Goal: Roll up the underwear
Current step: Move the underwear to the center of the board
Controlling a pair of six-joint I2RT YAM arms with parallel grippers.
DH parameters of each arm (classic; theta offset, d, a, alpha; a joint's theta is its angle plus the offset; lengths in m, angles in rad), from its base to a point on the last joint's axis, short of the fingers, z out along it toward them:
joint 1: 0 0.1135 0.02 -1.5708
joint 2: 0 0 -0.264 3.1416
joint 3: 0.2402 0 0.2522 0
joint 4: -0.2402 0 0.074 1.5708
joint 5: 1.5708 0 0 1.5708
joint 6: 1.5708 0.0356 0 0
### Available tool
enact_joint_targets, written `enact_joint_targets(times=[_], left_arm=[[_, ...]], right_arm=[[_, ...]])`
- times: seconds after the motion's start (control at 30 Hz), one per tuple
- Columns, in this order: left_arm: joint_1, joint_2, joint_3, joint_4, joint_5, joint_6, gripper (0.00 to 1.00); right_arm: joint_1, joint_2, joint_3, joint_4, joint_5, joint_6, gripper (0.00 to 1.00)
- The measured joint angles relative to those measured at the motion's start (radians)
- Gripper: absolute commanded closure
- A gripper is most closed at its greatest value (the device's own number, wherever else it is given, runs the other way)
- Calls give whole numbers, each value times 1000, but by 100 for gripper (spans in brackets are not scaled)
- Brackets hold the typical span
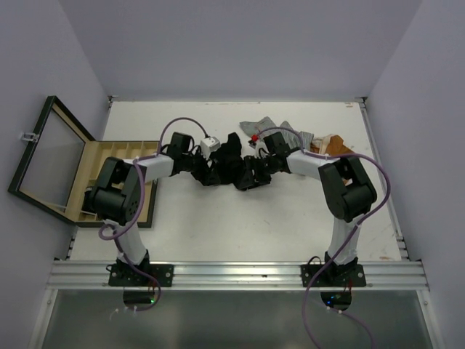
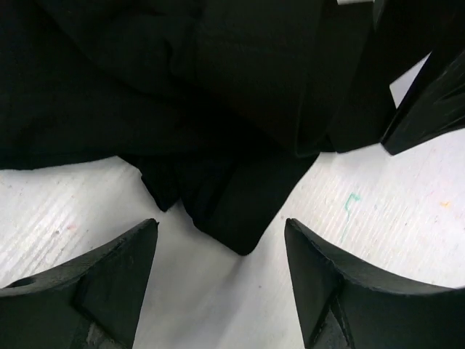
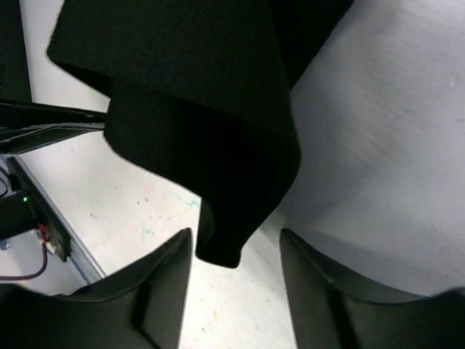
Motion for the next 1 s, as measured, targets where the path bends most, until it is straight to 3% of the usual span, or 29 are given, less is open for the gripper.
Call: enact_joint_targets(times=[0.1, 0.2, 0.37, 0.43, 0.47, 0.7, 0.83, 1.0], left_arm=[[6, 34, 26, 23, 35, -51, 31], [11, 63, 48, 34, 60, -94, 46], [13, 93, 67, 22, 85, -131, 79], [17, 95, 68, -7, 96, -143, 97], [20, 95, 68, -31, 101, -150, 100], [95, 43, 82, -197, 161, -137, 100], [124, -18, 168, -335, 185, -91, 100], [121, -39, 331, -466, 224, -47, 100]], right_arm=[[0, 5, 1, 2, 32, -2, 62], [0, 13, 1, 4, 56, -4, 74], [0, 14, 5, -1, 97, -31, 97], [0, 13, 10, -11, 107, -50, 100], [0, 11, 14, -24, 116, -64, 100], [0, -136, 22, -142, 233, -278, 100], [0, -267, 52, -189, 338, -447, 100], [0, -299, 162, -227, 455, -655, 100]])
